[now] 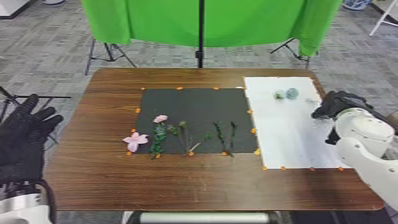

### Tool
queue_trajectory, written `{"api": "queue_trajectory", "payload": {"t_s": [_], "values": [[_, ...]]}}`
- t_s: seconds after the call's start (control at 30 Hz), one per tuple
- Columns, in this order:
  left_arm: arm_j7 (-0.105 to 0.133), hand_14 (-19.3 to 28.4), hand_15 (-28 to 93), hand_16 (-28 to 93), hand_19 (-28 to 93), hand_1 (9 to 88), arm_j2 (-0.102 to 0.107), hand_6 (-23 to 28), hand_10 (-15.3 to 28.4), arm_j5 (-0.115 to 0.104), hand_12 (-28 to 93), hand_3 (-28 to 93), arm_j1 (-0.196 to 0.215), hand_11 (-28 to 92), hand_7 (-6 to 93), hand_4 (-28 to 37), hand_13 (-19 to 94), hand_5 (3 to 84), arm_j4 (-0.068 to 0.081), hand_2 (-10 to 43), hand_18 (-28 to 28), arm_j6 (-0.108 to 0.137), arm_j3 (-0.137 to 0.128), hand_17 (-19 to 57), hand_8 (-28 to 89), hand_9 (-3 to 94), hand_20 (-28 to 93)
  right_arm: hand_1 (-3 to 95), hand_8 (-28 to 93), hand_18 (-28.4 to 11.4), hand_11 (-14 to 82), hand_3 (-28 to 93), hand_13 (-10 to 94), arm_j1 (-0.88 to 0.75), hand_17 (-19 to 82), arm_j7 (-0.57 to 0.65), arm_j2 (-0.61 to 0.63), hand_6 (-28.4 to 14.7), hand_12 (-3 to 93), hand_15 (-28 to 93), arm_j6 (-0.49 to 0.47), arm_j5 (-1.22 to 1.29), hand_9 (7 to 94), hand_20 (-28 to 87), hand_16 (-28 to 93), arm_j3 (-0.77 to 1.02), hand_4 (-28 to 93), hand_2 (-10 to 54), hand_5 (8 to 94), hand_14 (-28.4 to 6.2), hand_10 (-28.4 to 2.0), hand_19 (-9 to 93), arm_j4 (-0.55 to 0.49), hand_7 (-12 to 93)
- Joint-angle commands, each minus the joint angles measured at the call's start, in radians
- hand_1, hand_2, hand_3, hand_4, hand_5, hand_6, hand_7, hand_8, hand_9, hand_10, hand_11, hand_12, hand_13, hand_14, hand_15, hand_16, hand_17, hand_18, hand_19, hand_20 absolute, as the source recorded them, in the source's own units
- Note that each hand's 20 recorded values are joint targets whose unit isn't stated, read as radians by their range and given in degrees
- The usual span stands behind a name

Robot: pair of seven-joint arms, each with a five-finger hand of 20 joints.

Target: Arrange flowers

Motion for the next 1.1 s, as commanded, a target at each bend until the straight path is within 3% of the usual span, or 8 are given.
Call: {"api": "queue_trajectory", "payload": {"t_s": [0.03, 0.17, 0.33, 0.43, 0.5, 0.87, 1.1], "values": [[-0.011, 24.4, 64, -9, 49, 25.2, -0.021, 8.5, 20.1, 0.012, 15, 74, 0.001, 35, 13.7, -22.4, 24, 35.6, 0.006, 8.1, 20.7, -0.007, 0.011, -7.3, -8, 34.0, 35, 33.0, -13, -23.2, 18.8, 76, 49, 0.012, 18, -0.004, -0.008, 2.8, 13.8, 58, -0.002, -0.039, 52.0, 32, 7, -0.050, -28, -9.5, 48.9, -15.0, -17.9, 75, 0.033, 15], [-0.016, 24.4, 64, -9, 49, 25.2, -0.025, 8.5, 20.0, 0.018, 15, 74, -0.002, 35, 13.7, -22.3, 24, 35.5, 0.008, 8.1, 20.7, -0.011, 0.011, -7.4, -8, 34.0, 35, 37.2, -14, -23.0, 20.3, 75, 55, 0.043, 20, -0.019, -0.010, 4.4, 14.0, 56, 0.000, -0.061, 58.2, 33, 8, -0.106, -28, -9.5, 53.7, -12.4, -15.5, 76, 0.049, 17], [-0.021, 24.4, 64, -9, 49, 25.1, -0.030, 8.5, 19.9, 0.026, 15, 74, -0.005, 35, 13.7, -22.3, 24, 35.5, 0.010, 8.1, 20.7, -0.019, 0.019, -7.3, -8, 33.9, 35, 46.4, -10, -21.8, 21.4, 71, 67, 0.066, 25, -0.019, 0.007, 5.6, 15.8, 54, 0.095, -0.087, 72.5, 34, 13, -0.186, -28, -9.5, 67.6, -7.3, -10.3, 80, 0.074, 17], [-0.027, 24.4, 64, -9, 49, 25.1, -0.036, 8.5, 19.9, 0.030, 15, 74, -0.005, 35, 13.7, -22.4, 24, 35.5, 0.009, 8.1, 20.7, -0.023, 0.016, -7.4, -8, 33.9, 35, 55.8, -1, -20.2, 9.9, 63, 75, 0.061, 31, -0.028, 0.027, 4.9, 30.0, 51, 0.193, -0.130, 87.7, 35, 23, -0.211, -28, -9.5, 81.3, -2.9, -6.1, 86, 0.075, 17], [-0.022, 24.4, 64, -9, 49, 25.1, -0.030, 8.5, 20.0, 0.026, 15, 74, -0.003, 35, 13.7, -22.4, 24, 35.5, 0.009, 8.1, 20.7, -0.020, 0.014, -7.3, -8, 33.9, 35, 58.5, 1, -19.5, 10.7, 62, 80, 0.060, 33, -0.020, 0.041, 4.3, 33.3, 54, 0.242, -0.130, 92.6, 35, 23, -0.218, -28, -9.5, 85.8, -2.2, -4.8, 88, 0.066, 16], [-0.032, 24.4, 64, -9, 49, 25.0, -0.027, 8.5, 20.1, 0.031, 15, 74, 0.004, 35, 13.6, -22.5, 24, 35.4, 0.001, 8.0, 20.7, -0.022, 0.003, -7.4, -8, 33.9, 35, 62.6, 2, -18.5, 16.5, 61, 83, 0.085, 36, -0.067, 0.032, 2.3, 32.0, 55, 0.364, -0.147, 93.7, 35, 23, -0.204, -28, -9.5, 89.3, -1.6, -4.0, 90, -0.074, 15], [-0.016, 24.4, 64, -9, 49, 25.0, -0.021, 8.5, 20.1, 0.026, 15, 74, 0.029, 35, 13.7, -22.5, 24, 35.4, -0.009, 8.0, 20.7, -0.015, -0.011, -7.4, -8, 34.0, 35, 62.0, 2, -18.6, 17.5, 62, 84, 0.353, 37, -0.185, -0.142, 2.1, 31.4, 55, 0.379, -0.126, 93.7, 35, 24, -0.461, -28, -9.5, 89.6, -1.8, -4.1, 90, -0.124, 14]]}}
